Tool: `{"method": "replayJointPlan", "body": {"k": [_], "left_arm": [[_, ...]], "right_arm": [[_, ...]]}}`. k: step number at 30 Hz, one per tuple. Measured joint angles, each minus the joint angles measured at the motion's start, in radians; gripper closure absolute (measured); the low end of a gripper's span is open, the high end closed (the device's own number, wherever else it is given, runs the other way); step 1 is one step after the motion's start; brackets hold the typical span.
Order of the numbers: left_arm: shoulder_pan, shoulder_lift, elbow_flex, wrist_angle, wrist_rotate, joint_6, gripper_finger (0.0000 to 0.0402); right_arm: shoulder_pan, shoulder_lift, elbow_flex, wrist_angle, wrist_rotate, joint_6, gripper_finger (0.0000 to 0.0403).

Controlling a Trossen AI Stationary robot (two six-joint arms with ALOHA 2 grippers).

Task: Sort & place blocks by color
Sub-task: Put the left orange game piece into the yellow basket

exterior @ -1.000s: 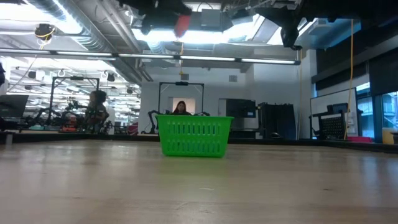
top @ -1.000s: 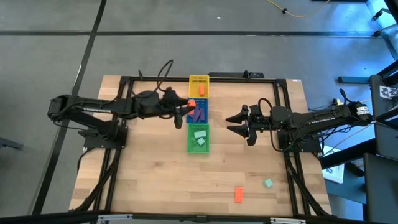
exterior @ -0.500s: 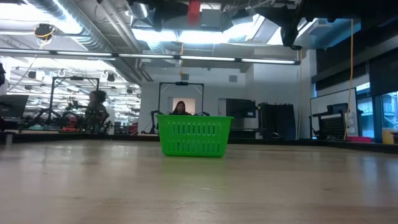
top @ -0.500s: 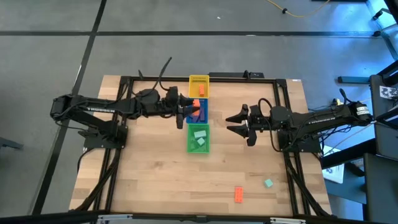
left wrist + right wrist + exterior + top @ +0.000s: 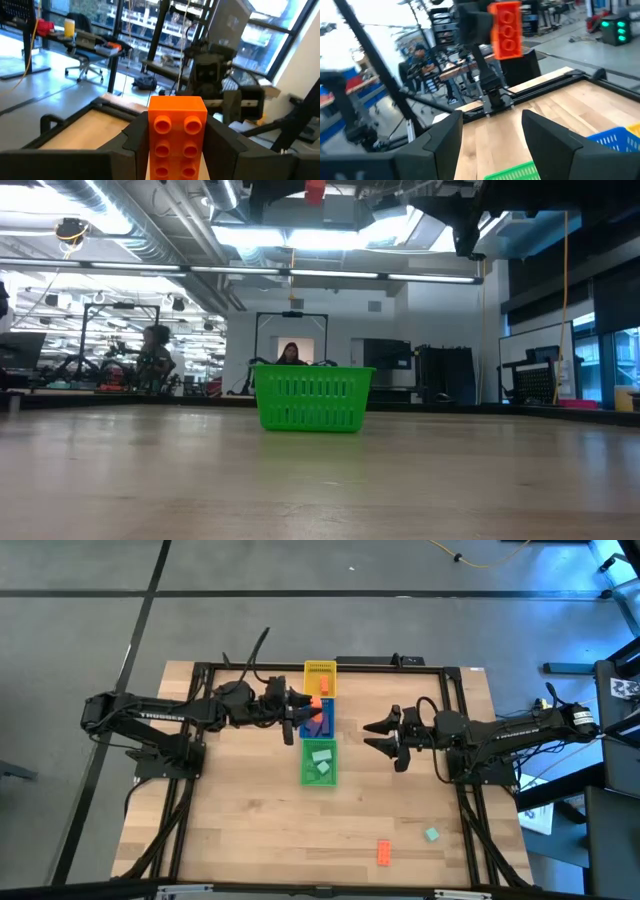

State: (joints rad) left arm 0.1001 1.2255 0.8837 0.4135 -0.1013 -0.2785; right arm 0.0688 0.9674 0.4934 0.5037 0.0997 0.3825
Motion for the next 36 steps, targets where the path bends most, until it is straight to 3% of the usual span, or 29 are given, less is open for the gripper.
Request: {"method": "replayJointPlan", "body": {"k": [4, 9, 14, 20, 31, 36], "left_arm": [[0.018, 0.012, 0.000, 0.057, 0.037, -0.001, 0.0271], [0.052, 0.087, 0.000, 0.179, 0.161, -0.064, 0.0271], [0.044, 0.142, 0.000, 0.229, 0.224, -0.109, 0.0271], [0.016, 0.144, 0.000, 0.230, 0.237, -0.113, 0.0271], [0.009, 0.144, 0.000, 0.227, 0.221, -0.098, 0.0271], [0.012, 0.144, 0.000, 0.226, 0.219, -0.093, 0.0271]], "right_arm": [[-0.007, 0.037, 0.037, -0.019, 0.011, 0.017, 0.0194], [-0.016, 0.135, 0.151, -0.028, 0.012, -0.047, 0.0194], [-0.039, 0.216, 0.252, -0.160, 0.010, -0.048, 0.0193], [-0.059, 0.252, 0.292, -0.212, -0.065, -0.037, 0.0180], [-0.072, 0.254, 0.295, -0.144, -0.076, 0.005, 0.0093], [-0.072, 0.283, 0.295, -0.094, -0.089, 0.005, 0.0079]]}}
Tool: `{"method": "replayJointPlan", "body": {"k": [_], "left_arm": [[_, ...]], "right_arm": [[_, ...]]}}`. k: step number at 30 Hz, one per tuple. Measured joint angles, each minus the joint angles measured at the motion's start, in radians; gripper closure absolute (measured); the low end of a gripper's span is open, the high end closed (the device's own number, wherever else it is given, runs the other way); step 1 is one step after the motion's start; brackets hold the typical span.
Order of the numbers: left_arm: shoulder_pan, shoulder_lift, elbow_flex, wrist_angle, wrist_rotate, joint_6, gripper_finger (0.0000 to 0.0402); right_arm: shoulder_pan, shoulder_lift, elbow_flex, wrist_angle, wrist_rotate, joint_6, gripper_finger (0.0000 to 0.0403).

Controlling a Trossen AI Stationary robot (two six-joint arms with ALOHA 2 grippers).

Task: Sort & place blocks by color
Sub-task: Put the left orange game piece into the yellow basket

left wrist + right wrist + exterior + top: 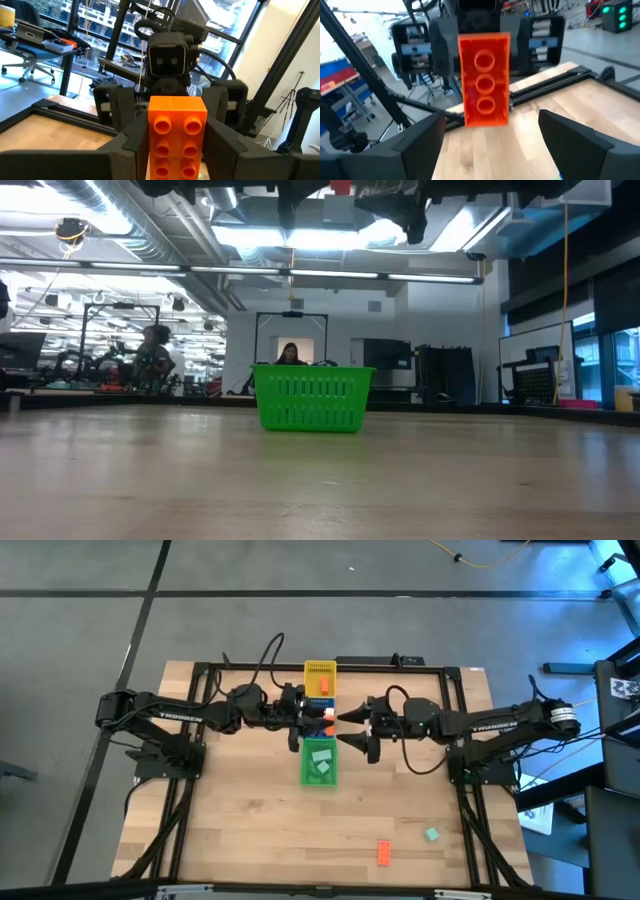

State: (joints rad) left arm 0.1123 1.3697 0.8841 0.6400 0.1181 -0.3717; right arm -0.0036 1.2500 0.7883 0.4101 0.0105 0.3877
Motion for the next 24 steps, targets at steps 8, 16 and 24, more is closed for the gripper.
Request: {"method": "replayJointPlan", "body": {"k": [8, 16, 24], "left_arm": [[0.000, 0.000, 0.000, -0.003, 0.004, 0.000, 0.0271], [-0.008, 0.000, 0.000, -0.005, -0.004, 0.006, 0.0271], [-0.008, -0.001, 0.000, -0.029, -0.005, 0.008, 0.0271]], "right_arm": [[0.000, 0.088, 0.000, 0.124, -0.005, 0.000, 0.0078], [0.000, 0.117, 0.000, 0.153, -0.005, 0.002, 0.0079], [0.002, 0.119, 0.000, 0.154, -0.005, 0.026, 0.0079]]}}
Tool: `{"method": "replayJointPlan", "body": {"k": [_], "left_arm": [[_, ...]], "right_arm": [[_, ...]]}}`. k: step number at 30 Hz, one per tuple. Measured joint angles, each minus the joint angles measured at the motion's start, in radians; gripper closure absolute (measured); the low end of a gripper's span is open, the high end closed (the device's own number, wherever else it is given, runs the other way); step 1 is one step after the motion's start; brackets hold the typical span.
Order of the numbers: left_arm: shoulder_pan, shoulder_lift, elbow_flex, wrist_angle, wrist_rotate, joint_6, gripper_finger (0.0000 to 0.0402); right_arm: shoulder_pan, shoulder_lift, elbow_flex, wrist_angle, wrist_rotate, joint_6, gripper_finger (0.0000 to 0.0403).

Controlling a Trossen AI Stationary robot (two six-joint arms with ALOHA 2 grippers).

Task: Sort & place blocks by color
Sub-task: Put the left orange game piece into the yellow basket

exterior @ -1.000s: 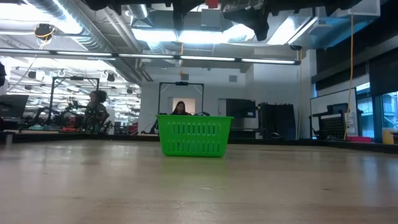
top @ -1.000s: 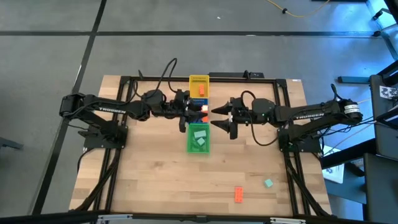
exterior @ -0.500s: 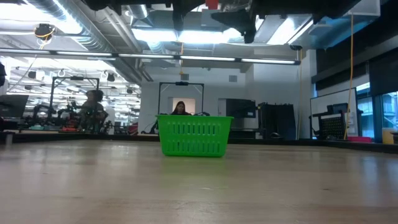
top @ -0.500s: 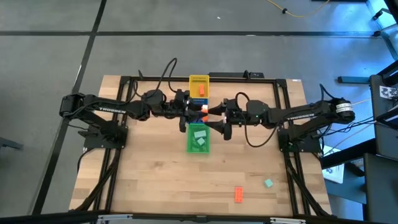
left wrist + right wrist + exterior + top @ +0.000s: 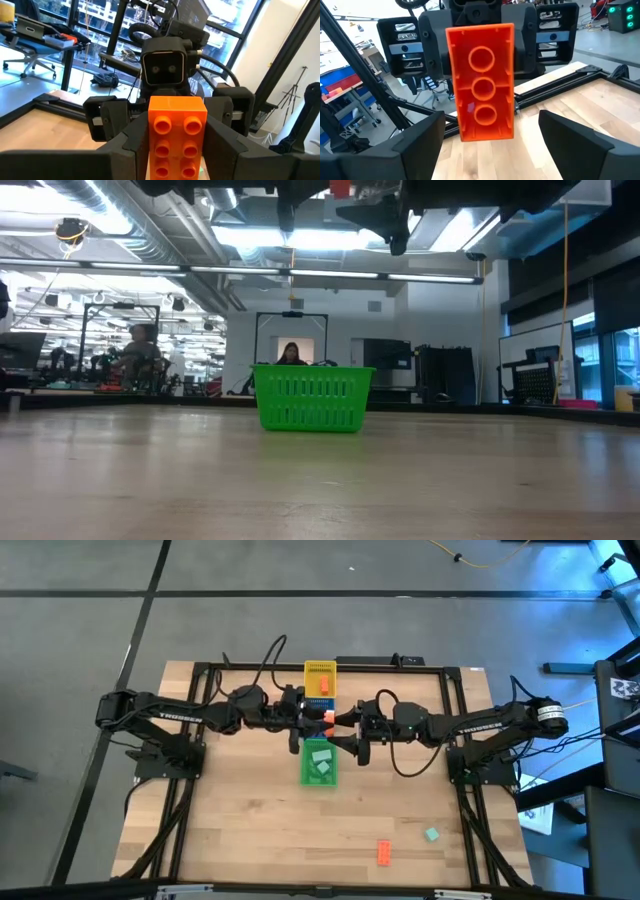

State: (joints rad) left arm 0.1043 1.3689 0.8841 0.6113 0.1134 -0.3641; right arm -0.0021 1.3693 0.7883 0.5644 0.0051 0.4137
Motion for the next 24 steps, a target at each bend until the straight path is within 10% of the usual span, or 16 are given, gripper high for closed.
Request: {"method": "replayJointPlan", "body": {"k": [14, 24], "left_arm": [[0.000, 0.081, -0.001, 0.094, -0.019, -0.026, 0.0271], [-0.001, 0.081, -0.001, 0.093, -0.018, -0.026, 0.0271]], "right_arm": [[0.000, 0.000, 0.000, -0.010, -0.008, -0.003, 0.0127], [-0.001, 0.000, 0.000, -0.011, -0.008, 0.000, 0.0231]]}}
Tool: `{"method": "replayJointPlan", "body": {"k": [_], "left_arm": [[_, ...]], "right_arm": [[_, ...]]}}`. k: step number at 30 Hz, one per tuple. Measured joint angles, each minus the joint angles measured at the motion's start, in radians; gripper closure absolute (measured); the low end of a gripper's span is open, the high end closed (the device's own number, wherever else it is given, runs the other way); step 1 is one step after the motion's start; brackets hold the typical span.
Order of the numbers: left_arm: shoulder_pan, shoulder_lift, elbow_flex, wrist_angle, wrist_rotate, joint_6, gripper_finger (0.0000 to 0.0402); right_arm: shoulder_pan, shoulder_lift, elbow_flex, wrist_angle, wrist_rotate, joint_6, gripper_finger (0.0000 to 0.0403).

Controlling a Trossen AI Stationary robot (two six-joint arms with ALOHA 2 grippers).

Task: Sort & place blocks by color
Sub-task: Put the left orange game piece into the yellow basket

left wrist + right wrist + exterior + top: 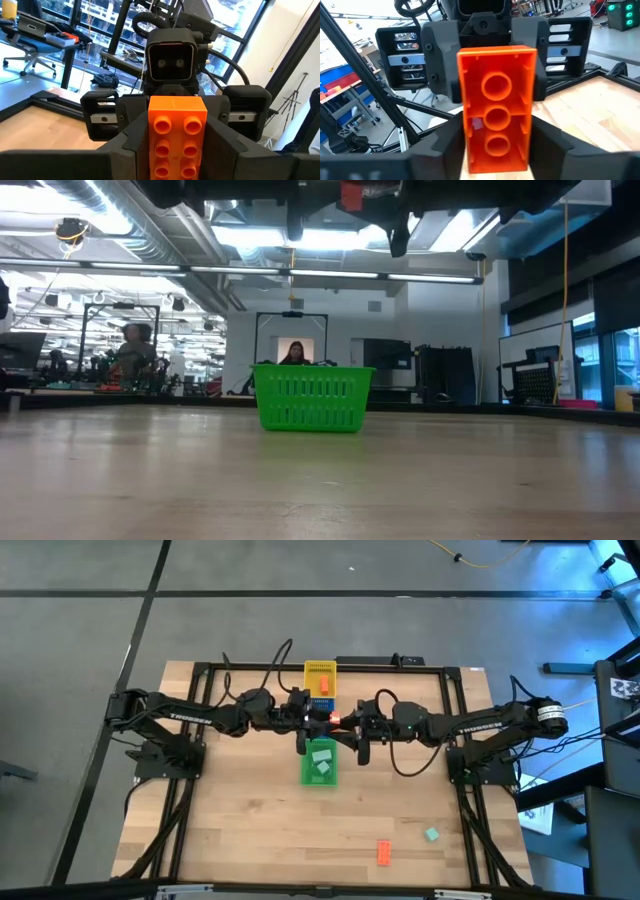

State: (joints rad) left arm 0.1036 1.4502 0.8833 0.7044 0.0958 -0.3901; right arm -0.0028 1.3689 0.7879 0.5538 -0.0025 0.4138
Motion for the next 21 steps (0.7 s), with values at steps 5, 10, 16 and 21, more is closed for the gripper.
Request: {"method": "replayJointPlan", "body": {"k": [5, 10, 16, 21], "left_arm": [[0.000, 0.000, 0.000, -0.002, 0.000, -0.005, 0.0259], [0.000, 0.000, 0.000, -0.002, 0.002, 0.000, 0.0239], [0.013, -0.012, 0.000, -0.013, 0.039, -0.016, 0.0234], [0.051, -0.058, 0.002, -0.085, 0.104, -0.045, 0.0233]], "right_arm": [[0.000, 0.000, -0.001, 0.000, 0.000, -0.003, 0.0259], [0.000, 0.000, -0.001, 0.000, -0.001, 0.001, 0.0259], [0.000, -0.006, -0.001, -0.008, -0.002, 0.001, 0.0255], [-0.001, -0.049, 0.000, -0.130, -0.002, -0.005, 0.0257]]}}
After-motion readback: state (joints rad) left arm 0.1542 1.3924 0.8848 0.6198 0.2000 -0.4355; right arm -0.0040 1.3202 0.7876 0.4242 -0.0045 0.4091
